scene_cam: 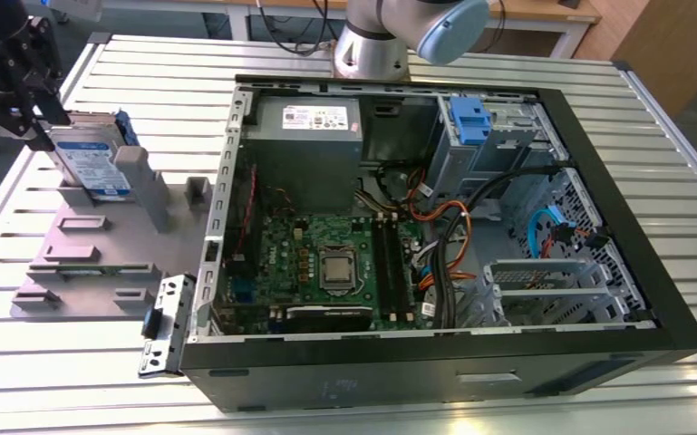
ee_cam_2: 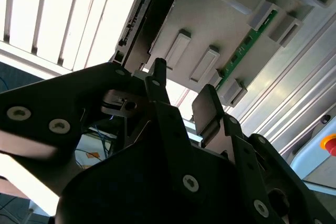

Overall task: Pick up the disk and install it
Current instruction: 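Pick up the disk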

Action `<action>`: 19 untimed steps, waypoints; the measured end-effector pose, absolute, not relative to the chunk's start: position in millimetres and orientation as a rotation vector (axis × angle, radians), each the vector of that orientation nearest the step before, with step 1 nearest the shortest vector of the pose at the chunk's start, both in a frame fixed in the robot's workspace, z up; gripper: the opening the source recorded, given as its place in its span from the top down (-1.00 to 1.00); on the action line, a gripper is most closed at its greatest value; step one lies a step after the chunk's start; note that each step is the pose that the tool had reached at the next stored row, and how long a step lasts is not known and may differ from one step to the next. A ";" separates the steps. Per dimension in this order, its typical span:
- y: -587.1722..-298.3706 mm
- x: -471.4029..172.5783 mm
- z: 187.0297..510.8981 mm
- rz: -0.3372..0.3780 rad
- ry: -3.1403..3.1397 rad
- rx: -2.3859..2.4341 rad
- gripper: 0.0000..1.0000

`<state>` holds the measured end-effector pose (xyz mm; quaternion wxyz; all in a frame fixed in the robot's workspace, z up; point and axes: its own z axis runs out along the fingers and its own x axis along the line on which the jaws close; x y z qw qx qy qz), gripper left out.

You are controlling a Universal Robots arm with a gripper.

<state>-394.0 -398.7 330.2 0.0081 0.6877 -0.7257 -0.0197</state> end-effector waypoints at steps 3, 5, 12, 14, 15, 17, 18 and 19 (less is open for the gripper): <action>-398.7 -394.0 330.2 -0.062 -2.268 2.150 0.06; -398.3 -393.9 330.2 -0.062 -2.268 2.150 0.06; -397.2 -394.0 330.2 -0.062 -2.262 2.156 0.06; -397.0 -394.0 330.2 -0.062 -2.261 2.157 0.06; -396.6 -394.0 330.2 -0.062 -2.260 2.157 0.06; -396.6 -394.1 329.9 -0.062 -2.261 2.157 0.06; -396.6 -394.1 329.9 -0.062 -2.261 2.157 0.06; -396.5 -394.1 329.9 -0.061 -2.261 2.157 0.06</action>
